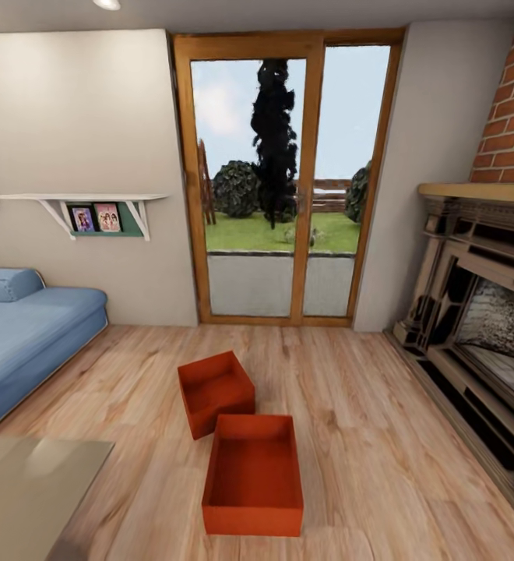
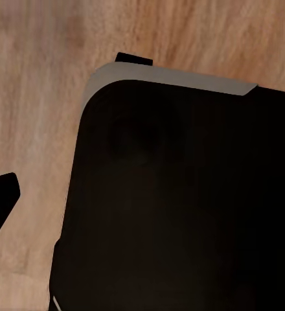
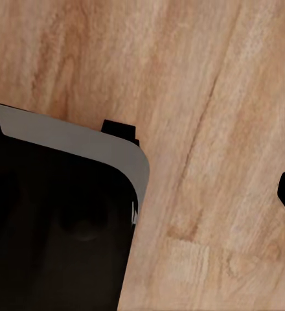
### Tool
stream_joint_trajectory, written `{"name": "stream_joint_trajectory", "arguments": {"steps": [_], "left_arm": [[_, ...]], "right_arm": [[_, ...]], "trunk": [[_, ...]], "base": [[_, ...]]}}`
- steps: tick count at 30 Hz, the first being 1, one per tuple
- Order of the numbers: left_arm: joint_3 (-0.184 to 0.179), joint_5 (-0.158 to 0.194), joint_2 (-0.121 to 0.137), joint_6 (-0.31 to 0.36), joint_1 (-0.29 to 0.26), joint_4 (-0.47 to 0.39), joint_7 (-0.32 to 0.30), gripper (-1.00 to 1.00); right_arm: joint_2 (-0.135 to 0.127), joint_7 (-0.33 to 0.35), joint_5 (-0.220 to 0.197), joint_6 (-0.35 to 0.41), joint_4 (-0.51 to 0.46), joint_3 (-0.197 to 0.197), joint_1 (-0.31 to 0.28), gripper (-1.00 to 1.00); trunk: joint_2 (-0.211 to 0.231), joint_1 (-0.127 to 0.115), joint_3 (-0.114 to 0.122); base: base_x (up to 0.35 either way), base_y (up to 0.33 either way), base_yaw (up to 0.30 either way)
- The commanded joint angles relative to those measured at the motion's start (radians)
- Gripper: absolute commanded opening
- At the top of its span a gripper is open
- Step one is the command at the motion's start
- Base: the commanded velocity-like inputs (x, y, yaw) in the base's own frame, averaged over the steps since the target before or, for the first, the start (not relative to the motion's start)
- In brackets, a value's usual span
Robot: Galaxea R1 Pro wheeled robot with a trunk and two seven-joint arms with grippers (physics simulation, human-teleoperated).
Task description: Move the two storage containers from the living room to the garage. In the garage, place one container on the floor and stack the other container on top of it (either order is fine).
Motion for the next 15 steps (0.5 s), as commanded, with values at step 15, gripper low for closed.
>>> {"name": "stream_joint_trajectory", "arguments": {"steps": [15], "left_arm": [[0.005,0.006,0.0,-0.002,0.0,0.0,0.0,1.0]], "right_arm": [[0.0,0.0,-0.007,-0.006,0.003,0.009,-0.001,1.0]], "trunk": [[0.0,0.001,-0.001]], "base": [[0.312,-0.049,0.0]]}}
